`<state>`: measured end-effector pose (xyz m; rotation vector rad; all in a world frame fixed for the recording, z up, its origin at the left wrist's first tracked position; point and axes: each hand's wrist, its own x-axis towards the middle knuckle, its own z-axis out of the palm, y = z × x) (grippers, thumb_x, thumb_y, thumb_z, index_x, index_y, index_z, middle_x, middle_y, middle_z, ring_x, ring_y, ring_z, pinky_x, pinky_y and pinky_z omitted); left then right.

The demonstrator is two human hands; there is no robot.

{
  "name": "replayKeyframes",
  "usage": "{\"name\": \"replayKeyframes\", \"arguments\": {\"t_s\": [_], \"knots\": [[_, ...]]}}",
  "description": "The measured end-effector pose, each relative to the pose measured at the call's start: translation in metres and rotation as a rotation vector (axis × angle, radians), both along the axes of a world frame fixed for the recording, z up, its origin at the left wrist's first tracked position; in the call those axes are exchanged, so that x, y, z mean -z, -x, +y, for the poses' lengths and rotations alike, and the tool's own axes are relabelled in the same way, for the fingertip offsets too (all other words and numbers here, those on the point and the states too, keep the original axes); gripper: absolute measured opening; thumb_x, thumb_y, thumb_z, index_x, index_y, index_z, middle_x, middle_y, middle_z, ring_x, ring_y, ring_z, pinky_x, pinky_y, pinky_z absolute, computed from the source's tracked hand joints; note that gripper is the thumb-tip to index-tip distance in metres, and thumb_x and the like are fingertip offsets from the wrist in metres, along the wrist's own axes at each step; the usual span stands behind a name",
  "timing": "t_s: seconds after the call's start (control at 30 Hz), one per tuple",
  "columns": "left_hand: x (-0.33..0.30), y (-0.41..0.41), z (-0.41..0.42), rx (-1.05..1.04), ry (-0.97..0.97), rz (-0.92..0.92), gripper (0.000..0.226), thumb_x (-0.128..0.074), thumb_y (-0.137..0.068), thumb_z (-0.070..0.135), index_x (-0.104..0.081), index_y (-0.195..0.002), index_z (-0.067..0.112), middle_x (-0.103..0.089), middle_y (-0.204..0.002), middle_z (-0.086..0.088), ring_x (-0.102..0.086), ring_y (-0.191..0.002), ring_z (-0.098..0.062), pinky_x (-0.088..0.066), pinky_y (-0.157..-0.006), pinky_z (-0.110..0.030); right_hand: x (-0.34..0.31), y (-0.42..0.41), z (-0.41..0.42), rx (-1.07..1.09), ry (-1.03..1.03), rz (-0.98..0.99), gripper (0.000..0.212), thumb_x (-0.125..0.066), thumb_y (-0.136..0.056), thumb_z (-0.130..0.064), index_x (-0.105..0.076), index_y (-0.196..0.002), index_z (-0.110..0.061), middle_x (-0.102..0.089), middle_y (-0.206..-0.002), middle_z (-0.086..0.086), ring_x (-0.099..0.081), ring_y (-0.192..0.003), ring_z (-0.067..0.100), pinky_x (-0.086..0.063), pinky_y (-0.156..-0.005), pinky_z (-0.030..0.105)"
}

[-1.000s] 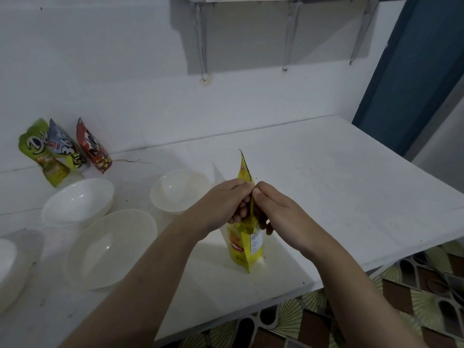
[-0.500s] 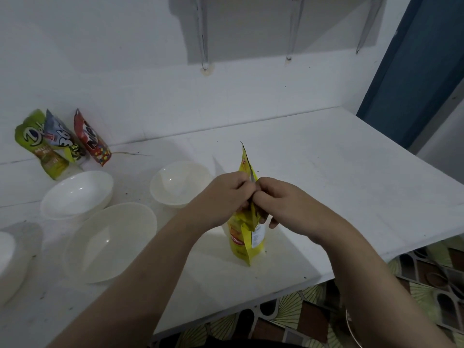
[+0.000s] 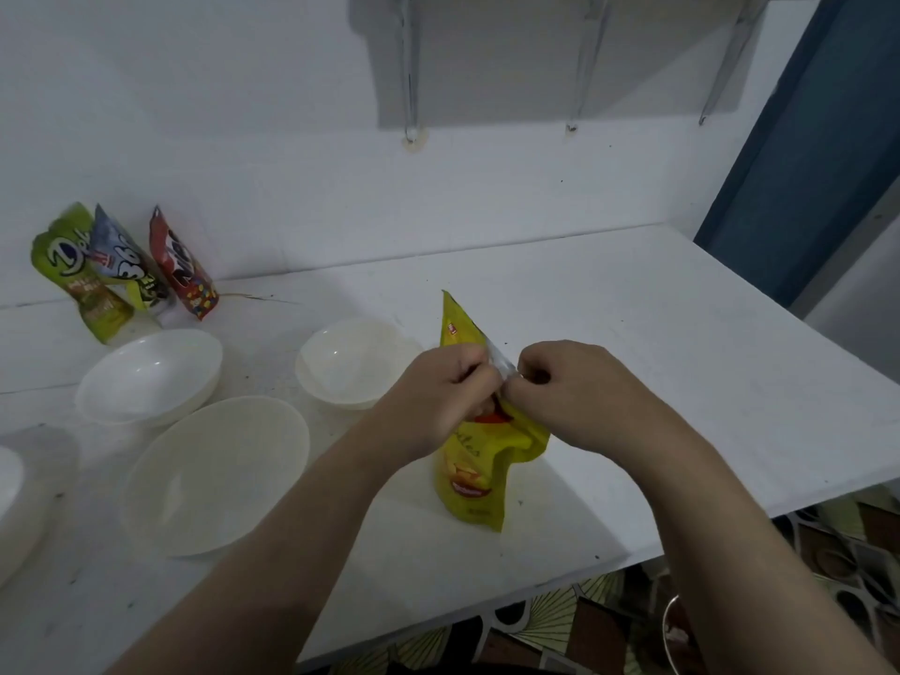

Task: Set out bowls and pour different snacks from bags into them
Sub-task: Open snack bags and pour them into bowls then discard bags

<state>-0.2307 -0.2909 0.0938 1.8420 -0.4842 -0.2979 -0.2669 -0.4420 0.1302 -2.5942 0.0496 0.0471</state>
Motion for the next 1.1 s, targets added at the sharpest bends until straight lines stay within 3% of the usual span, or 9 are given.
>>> {"name": "replayKeyframes", "arguments": {"t_s": [0.2,0.27,0.33,0.53,0.67,0.77,0.87,0.97,1.1], "knots": [[-0.02,-0.004,0.004,-0.028,-0.002,-0.011,0.025,-0.045,-0.092,0.006,-0.042,-0.068,-0.002,-0.041,-0.058,-0.005,-0.036,-0.057,-0.014,-0.032,-0.055,-0.025,-0.014,-0.016,0.002,-0.017,-0.063,0.065,0.031,-0.05,-0.092,-0.026,-0.063,-0.08,-0.001,-0.071,-0.087,0.016,-0.066,-0.085,0.033,-0.056,-0.082,0.049],[-0.024,-0.007,0.007,-0.105,0.035,-0.027,0.027,-0.049,-0.086,0.016,-0.048,-0.07,-0.006,-0.044,-0.054,0.001,-0.04,-0.057,-0.014,-0.038,-0.059,-0.027,-0.016,-0.019,-0.005,0.108,-0.082,-0.016,0.035,-0.048,-0.093,-0.026,-0.065,-0.079,0.002,-0.072,-0.08,0.016,-0.069,-0.081,0.033,-0.057,-0.082,0.051],[-0.027,-0.01,0.011,-0.173,0.046,-0.056,0.028,-0.049,-0.079,0.027,-0.049,-0.056,0.01,-0.045,-0.049,0.007,-0.042,-0.057,-0.015,-0.041,-0.063,-0.032,-0.016,-0.02,-0.01,0.194,-0.156,-0.087,0.037,-0.046,-0.09,-0.026,-0.064,-0.082,0.006,-0.072,-0.076,0.016,-0.071,-0.077,0.035,-0.057,-0.079,0.054],[-0.035,0.001,0.001,-0.297,0.006,-0.106,0.032,-0.049,-0.087,0.023,-0.038,-0.059,0.013,-0.043,-0.052,0.003,-0.032,-0.047,-0.006,-0.027,-0.049,-0.019,-0.014,-0.013,0.0,0.179,-0.079,-0.386,0.033,-0.043,-0.095,-0.024,-0.053,-0.077,0.002,-0.065,-0.073,0.018,-0.064,-0.072,0.034,-0.05,-0.06,0.043],[-0.041,-0.007,-0.007,-0.315,-0.067,-0.039,0.038,-0.056,-0.089,0.042,-0.045,-0.064,0.016,-0.049,-0.059,0.005,-0.044,-0.058,-0.012,-0.035,-0.06,-0.026,-0.015,-0.009,-0.001,0.182,-0.02,-0.522,0.033,-0.042,-0.096,-0.022,-0.052,-0.075,0.002,-0.055,-0.065,0.016,-0.052,-0.065,0.034,-0.031,-0.051,0.032],[-0.039,-0.016,-0.012,-0.315,-0.115,0.004,0.021,-0.051,-0.091,0.033,-0.048,-0.084,0.013,-0.062,-0.091,-0.011,-0.056,-0.079,-0.02,-0.04,-0.066,-0.031,-0.008,-0.01,-0.005,0.252,-0.052,-0.559,0.033,-0.041,-0.097,-0.02,-0.05,-0.076,0.003,-0.056,-0.068,0.019,-0.055,-0.066,0.035,-0.034,-0.052,0.034],[-0.033,-0.017,-0.017,-0.201,-0.151,0.153,0.018,-0.041,-0.099,0.03,-0.041,-0.113,0.019,-0.057,-0.113,-0.009,-0.058,-0.106,-0.023,-0.049,-0.085,-0.04,-0.002,-0.01,-0.01,0.312,-0.108,-0.58,0.033,-0.039,-0.1,-0.021,-0.049,-0.078,0.002,-0.055,-0.068,0.014,-0.056,-0.066,0.03,-0.038,-0.054,0.036],[-0.025,-0.012,-0.022,-0.153,0.05,0.212,0.023,-0.038,-0.101,0.046,-0.036,-0.112,0.027,-0.054,-0.117,-0.004,-0.056,-0.11,-0.018,-0.044,-0.093,-0.042,-0.001,-0.005,-0.014,0.34,-0.166,-0.625,0.032,-0.038,-0.101,-0.02,-0.049,-0.079,0.001,-0.051,-0.068,0.012,-0.047,-0.063,0.028,-0.034,-0.052,0.036],[-0.011,-0.02,-0.026,-0.187,0.422,0.441,0.074,-0.021,-0.081,0.077,-0.05,-0.122,0.023,-0.055,-0.128,-0.005,-0.055,-0.118,-0.024,-0.043,-0.103,-0.049,-0.007,0.007,-0.018,0.304,-0.241,-0.683,0.031,-0.039,-0.102,-0.02,-0.052,-0.082,-0.001,-0.052,-0.069,0.012,-0.048,-0.064,0.025,-0.037,-0.052,0.035]]}}
